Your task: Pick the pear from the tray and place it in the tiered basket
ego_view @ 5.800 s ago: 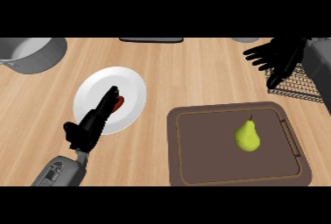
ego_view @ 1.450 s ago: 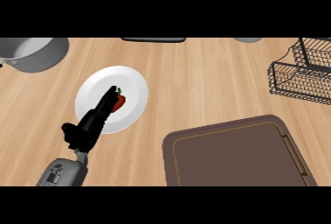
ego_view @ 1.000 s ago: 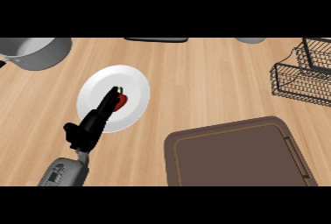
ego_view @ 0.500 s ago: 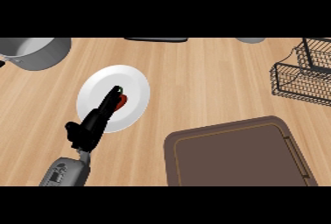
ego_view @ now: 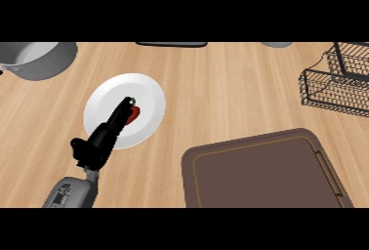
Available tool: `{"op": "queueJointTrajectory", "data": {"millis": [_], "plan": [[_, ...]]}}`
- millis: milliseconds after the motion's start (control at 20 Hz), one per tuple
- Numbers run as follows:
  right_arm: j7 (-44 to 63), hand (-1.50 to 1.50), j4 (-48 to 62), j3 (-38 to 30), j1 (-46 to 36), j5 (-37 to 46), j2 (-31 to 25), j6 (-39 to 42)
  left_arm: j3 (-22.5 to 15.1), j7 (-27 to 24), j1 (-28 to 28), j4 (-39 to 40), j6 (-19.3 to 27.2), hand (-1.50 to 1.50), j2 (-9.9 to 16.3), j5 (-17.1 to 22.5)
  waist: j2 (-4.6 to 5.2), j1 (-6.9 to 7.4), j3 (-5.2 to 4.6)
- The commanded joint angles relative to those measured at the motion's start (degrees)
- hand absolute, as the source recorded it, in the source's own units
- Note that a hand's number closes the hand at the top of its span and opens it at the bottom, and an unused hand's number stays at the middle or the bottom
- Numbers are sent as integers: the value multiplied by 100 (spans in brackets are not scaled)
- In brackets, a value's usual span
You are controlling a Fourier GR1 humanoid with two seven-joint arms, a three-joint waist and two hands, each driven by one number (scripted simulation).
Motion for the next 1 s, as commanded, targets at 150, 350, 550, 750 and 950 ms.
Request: {"op": "queueJointTrajectory", "data": {"millis": [150,350,550,750,950], "plan": [[1035,150,657,-393,-383,-351,376,474,-49,-21,117,-167,50,0,-58,-84,0,55,-3],[1883,-150,1036,-701,-559,-677,251,1022,84,-98,69,148,-55,0,-57,19,9,0,-6],[2146,-150,1032,-1093,-499,-1097,-32,1129,144,151,185,-280,-213,0,175,90,-17,-6,2],[2128,-150,782,-1323,-430,-1337,-194,355,132,352,-160,-233,19,0,7,-36,-4,-47,4],[1961,-150,554,-1291,-224,-1252,-512,-929,-43,103,95,-129,28,0,-174,-119,17,-24,4]]}}
